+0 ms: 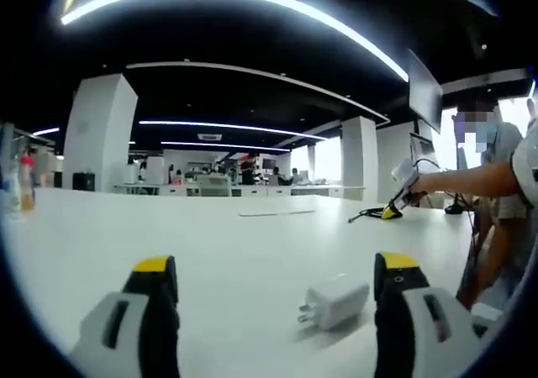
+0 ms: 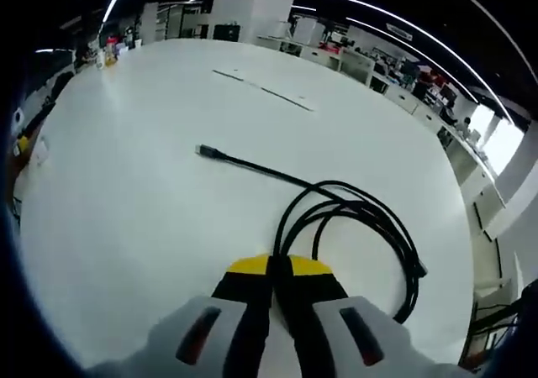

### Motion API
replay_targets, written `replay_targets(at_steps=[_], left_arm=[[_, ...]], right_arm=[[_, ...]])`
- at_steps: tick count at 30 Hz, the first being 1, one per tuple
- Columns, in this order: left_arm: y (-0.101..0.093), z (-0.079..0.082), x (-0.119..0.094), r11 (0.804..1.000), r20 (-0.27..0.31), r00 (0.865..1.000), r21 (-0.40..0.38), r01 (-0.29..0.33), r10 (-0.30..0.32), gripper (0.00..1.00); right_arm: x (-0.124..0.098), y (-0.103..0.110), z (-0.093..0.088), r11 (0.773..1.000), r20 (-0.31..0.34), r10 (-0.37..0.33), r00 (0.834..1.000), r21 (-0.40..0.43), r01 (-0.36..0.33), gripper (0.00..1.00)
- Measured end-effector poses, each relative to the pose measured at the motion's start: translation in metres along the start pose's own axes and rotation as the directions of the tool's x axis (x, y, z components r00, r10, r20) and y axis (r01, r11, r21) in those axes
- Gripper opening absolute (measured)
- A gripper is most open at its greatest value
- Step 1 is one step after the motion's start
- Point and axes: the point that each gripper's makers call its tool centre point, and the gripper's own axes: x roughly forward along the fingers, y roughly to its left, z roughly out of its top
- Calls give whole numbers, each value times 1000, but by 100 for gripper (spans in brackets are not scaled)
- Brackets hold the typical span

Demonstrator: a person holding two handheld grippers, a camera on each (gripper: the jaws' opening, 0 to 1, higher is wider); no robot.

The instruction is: Plug the desk Type‑C cable into the charger adapter.

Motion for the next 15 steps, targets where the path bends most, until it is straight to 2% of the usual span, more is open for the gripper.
replay_targets(at_steps=[7, 15], left_arm=[[-4, 2, 0, 1000, 2, 1000, 6, 2, -2, 97], [-3, 2, 0, 1000, 1, 1000, 8, -3, 3, 99]], right_arm=[[-1, -6, 1, 1000, -2, 2, 1000, 0, -2, 5], [-4, -2, 0, 1000, -1, 17, 1000, 16, -17, 5]])
